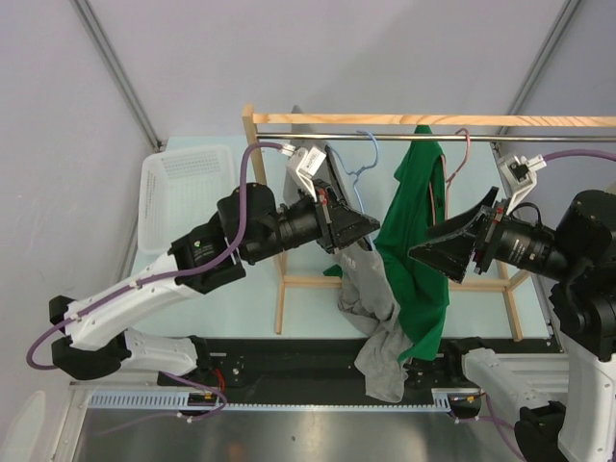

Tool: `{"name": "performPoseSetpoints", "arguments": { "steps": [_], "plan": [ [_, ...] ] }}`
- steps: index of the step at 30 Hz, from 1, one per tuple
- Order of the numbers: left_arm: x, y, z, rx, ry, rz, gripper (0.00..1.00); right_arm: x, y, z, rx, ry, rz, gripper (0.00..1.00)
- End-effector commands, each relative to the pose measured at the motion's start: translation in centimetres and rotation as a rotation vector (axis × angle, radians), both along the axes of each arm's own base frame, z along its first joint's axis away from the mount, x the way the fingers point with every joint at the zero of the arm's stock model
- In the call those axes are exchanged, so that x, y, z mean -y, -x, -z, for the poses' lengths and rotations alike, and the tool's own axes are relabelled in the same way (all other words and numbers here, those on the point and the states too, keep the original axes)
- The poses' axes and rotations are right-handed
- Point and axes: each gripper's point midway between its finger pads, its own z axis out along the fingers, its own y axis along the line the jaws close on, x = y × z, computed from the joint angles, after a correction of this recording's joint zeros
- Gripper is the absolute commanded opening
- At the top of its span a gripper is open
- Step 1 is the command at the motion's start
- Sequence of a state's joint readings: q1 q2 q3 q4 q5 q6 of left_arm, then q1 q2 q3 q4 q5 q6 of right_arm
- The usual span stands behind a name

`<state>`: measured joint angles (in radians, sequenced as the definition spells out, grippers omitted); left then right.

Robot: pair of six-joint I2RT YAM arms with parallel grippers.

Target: Remove the t-shirt from the hanger

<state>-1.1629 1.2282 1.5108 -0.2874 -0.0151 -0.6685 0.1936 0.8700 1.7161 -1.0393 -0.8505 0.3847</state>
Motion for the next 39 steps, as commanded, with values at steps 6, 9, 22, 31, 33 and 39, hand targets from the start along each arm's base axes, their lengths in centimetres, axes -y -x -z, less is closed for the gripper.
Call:
{"name": "performPoseSetpoints", "arguments": {
  "steps": [6, 9, 22, 31, 33, 39],
  "plan": [
    [-0.6, 4.7, -1.3, 0.116, 0.006, 0.251, 0.0, -1.0, -0.2, -1.9, 0.071, -0.045, -0.088, 0.98],
    [-0.3, 5.4, -0.8, 0.104, 0.011, 0.294, 0.0, -1.3, -1.1, -1.7, 0.042, -0.045, -0.091, 0.96],
    [1.4, 6.0, 0.0, 0.057, 0.043, 0.353, 0.0, -6.8, -2.3, 0.6, -0.031, -0.056, -0.056, 0.7],
    [0.4, 6.1, 0.5, 0.096, 0.005, 0.344, 0.0, -6.9, -3.4, -1.0, -0.018, -0.169, 0.016, 0.65],
    [0.2, 6.0, 0.8, 0.1, -0.003, 0.338, 0.01, -6.6, -3.4, -1.6, -0.012, -0.206, 0.031, 0.65],
    [0.0, 6.4, 0.5, 0.113, 0.014, 0.352, 0.0, -6.8, -3.3, -1.5, -0.055, -0.243, 0.03, 0.61]
  ]
}}
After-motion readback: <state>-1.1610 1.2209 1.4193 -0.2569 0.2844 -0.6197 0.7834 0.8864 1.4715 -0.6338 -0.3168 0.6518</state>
